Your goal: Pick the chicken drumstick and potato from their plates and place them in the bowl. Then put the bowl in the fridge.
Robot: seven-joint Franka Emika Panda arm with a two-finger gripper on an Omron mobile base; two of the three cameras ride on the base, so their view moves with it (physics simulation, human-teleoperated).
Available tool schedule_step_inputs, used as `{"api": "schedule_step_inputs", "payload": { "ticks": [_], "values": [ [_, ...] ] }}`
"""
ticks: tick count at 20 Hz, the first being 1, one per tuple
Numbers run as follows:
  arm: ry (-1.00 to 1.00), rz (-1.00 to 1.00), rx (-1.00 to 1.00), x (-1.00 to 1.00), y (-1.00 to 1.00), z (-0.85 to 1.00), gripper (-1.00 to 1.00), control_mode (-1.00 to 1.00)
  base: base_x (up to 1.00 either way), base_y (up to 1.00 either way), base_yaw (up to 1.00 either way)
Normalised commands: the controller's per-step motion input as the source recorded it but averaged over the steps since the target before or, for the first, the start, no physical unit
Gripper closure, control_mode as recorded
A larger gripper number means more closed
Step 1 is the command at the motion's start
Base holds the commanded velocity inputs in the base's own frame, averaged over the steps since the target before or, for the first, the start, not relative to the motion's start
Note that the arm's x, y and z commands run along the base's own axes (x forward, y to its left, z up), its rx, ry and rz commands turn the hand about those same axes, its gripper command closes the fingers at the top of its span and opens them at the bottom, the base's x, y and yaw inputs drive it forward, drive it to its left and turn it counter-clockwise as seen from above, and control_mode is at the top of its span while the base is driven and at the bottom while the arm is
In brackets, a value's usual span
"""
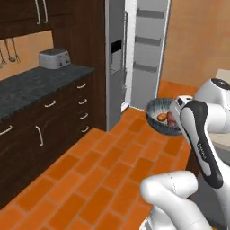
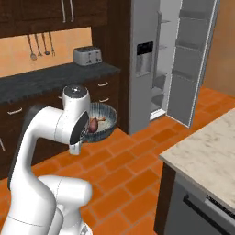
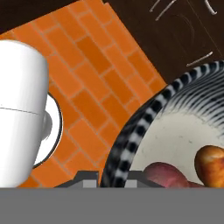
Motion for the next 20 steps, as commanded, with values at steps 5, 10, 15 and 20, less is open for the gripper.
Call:
{"api": "schedule_step_inputs", "payload": {
  "ticks": [5,10,15,20],
  "values": [
    [0.0,0.0,0.0,0.0,0.0,0.0,1.0,1.0,0.45,0.07,-0.45],
    [0.0,0.0,0.0,0.0,0.0,0.0,1.0,1.0,0.88,0.92,-0.44],
    [0.0,0.0,0.0,0.0,0.0,0.0,1.0,1.0,1.0,0.99,-0.4],
    [0.0,0.0,0.0,0.0,0.0,0.0,1.0,1.0,1.0,0.84,-0.38]
  ]
}}
